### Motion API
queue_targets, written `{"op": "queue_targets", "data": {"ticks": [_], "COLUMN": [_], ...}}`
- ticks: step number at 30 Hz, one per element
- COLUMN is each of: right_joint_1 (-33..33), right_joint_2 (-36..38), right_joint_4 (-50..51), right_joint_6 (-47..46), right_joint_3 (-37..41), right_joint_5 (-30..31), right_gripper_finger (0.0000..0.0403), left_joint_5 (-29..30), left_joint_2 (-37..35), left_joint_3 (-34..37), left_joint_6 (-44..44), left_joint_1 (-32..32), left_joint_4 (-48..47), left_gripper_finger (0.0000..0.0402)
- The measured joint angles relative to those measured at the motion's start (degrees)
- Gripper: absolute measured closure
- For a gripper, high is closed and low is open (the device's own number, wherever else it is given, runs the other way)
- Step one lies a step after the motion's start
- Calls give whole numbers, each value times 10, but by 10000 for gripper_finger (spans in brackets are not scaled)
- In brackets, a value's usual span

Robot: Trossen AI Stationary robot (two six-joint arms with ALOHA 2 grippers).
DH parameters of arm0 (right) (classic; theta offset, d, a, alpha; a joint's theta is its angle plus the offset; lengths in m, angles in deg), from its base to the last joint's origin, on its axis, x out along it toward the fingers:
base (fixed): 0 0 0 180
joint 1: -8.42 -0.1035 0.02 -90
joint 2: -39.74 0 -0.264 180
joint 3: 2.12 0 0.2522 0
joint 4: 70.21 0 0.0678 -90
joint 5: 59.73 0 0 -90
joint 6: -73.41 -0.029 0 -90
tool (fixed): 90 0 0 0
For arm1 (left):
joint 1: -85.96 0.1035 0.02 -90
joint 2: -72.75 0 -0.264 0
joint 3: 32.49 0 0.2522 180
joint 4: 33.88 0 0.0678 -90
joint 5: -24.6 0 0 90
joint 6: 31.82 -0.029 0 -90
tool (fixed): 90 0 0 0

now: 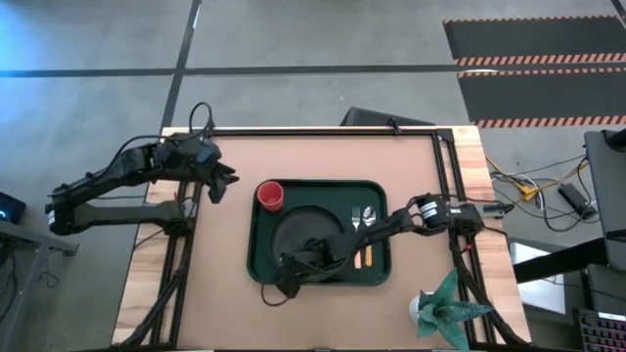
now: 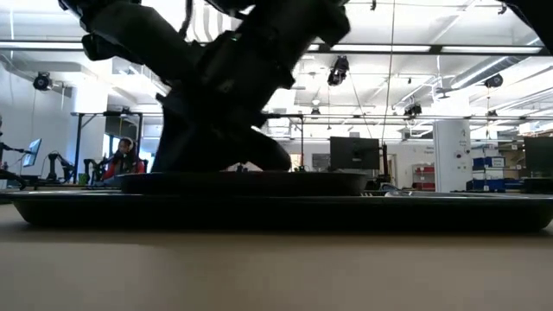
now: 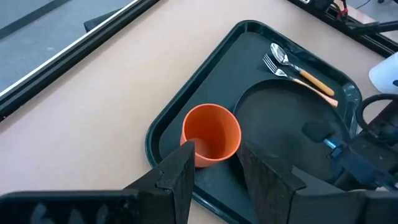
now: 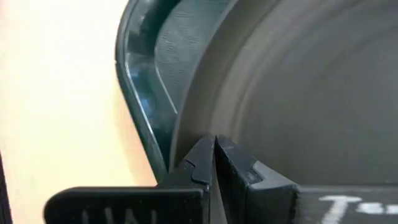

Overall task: Pick and place plate/cup/fork/spoon on tray
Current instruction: Adjust the green tray

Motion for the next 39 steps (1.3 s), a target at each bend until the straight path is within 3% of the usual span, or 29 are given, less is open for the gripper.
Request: {"op": "queue_targets", "data": {"ticks": [5,12,21,30,39], "right_joint_1": [0,1,12,44,100], "right_joint_2": [-7,28,104,247,384], "right_joint_4": [112,341,518,460,305], "right_joint_6": [24,28,-26,-73,-78], "right_joint_3": [-55,-123,-70,120,312], "right_joint_5": [12,99,138,171,176], "right_gripper_finger": [394,394,394,394,394], "left_joint_5": [0,0,0,0,3], "left_joint_2": [-5,-12,-26,-29,-24], "left_joint_3": [0,1,3,3,4], "left_joint_6": [0,0,0,0,1], "left_joint_1": [0,0,0,0,0], "left_joint_4": [0,-1,-6,-6,-5], "left_gripper_finger": [285,285,285,285,285]}}
